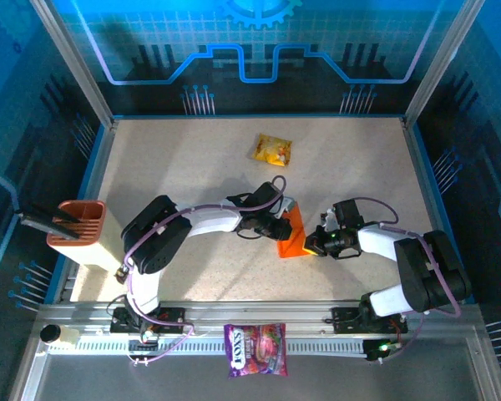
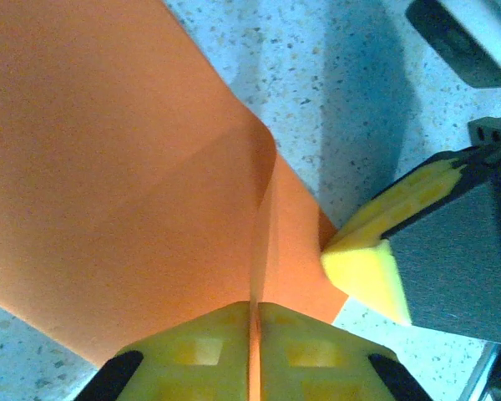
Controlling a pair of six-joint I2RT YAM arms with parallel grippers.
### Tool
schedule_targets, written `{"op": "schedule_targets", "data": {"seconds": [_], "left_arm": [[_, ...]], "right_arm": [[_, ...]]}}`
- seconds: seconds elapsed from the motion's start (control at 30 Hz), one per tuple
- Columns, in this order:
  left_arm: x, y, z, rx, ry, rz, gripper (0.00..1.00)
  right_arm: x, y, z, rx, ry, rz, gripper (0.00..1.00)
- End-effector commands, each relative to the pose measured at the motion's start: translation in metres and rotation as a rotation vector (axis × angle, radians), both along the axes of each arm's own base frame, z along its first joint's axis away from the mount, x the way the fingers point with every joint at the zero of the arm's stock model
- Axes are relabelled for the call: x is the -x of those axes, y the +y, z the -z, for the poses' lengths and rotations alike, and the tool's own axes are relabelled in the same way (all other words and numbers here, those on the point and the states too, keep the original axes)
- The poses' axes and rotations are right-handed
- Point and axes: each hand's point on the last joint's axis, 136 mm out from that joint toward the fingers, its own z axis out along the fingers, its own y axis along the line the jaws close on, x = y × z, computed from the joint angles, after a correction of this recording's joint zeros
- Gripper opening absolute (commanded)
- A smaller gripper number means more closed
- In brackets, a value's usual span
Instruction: Fold a paper plane with a square sheet of paper (pick it up from the middle)
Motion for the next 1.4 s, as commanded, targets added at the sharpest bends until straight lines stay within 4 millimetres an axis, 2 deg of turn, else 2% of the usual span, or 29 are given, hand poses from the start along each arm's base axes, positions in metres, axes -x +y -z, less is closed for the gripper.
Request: {"op": "schedule_targets", "data": {"seconds": [0.0,0.77,1.37], "left_arm": [[-0.001,0.006,0.009,-0.027,0.007,0.017,0.11],[-0.018,0.015,0.021,-0.088,-0.053,-0.028,0.06],[-0.02,0.008,0.023,-0.053,-0.067,-0.002,0.08]], "right_arm": [[0.017,-0.021,0.023,0.143,0.078,0.018,0.0],[0.016,-0.021,0.022,0.15,0.079,0.019,0.0],[0.016,-0.021,0.022,0.151,0.081,0.016,0.0]]}}
